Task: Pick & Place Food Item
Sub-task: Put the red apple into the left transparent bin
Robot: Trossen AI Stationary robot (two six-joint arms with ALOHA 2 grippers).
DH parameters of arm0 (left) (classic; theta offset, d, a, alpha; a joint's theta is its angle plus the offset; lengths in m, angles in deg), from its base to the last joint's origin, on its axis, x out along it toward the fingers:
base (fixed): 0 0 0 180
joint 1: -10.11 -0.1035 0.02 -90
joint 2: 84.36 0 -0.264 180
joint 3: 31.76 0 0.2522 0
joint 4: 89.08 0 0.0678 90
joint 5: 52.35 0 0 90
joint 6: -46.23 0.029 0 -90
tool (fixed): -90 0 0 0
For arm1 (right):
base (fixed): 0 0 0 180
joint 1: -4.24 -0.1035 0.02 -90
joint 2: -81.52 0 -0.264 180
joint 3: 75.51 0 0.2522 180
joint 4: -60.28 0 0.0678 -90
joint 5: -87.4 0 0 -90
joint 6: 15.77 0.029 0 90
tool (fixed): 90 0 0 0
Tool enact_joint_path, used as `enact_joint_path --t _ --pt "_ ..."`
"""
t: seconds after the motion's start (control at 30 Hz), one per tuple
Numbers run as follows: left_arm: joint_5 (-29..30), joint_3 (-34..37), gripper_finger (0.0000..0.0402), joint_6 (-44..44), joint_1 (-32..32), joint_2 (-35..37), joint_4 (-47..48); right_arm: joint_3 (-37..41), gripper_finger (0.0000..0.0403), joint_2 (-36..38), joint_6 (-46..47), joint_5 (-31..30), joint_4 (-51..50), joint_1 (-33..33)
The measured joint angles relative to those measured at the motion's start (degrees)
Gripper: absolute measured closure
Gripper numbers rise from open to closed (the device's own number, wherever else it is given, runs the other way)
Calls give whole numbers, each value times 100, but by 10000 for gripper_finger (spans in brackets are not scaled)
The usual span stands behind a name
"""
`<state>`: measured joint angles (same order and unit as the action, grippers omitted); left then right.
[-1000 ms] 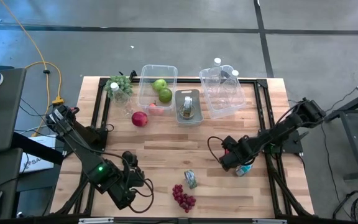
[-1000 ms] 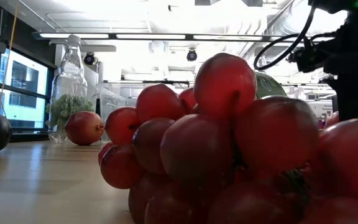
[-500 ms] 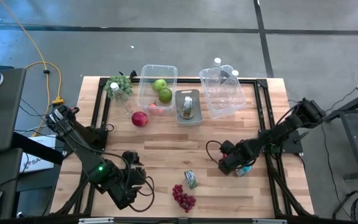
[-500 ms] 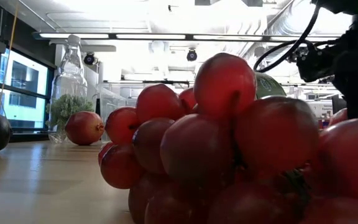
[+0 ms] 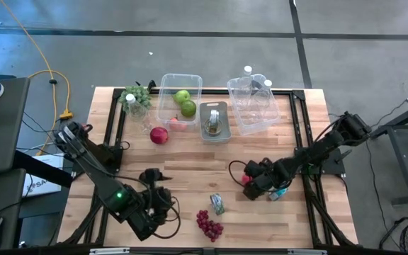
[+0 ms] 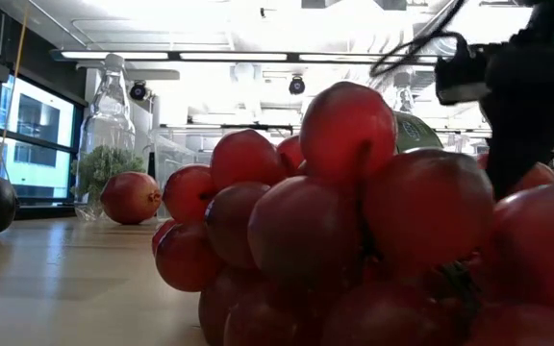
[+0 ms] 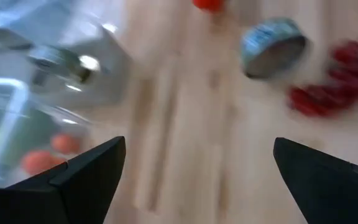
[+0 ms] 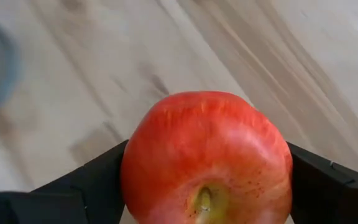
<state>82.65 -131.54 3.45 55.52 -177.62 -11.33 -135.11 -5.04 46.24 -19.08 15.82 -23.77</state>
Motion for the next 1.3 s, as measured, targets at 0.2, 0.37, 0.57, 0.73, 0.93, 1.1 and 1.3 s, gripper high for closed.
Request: enact_joint_path --t 0.2,0.37,0.57,0.73,0.93,1.1,1.3 --pt "1460 100 3 -125 -72 -539 -17 0 76 0 -641 -158 1200 -206" --pt "3136 225 3 -292 -212 -1125 7 -2 79 20 -1335 -154 2339 -277" --pt "4120 225 3 -436 -346 -1456 6 -4 74 224 -2080 -162 3666 -272" --pt "3801 223 3 -447 -458 -1505 -63 -7 76 238 -2665 -32 4595 -276" --pt "3654 223 3 298 -355 -1501 -608 -7 72 238 -2888 -79 4784 -262" --pt "2708 223 3 2272 -271 -1501 -1659 -7 71 238 -2930 -137 4811 -264" --pt "2287 219 3 4257 -437 -1501 -3344 -7 69 238 -2930 -137 4841 -264"
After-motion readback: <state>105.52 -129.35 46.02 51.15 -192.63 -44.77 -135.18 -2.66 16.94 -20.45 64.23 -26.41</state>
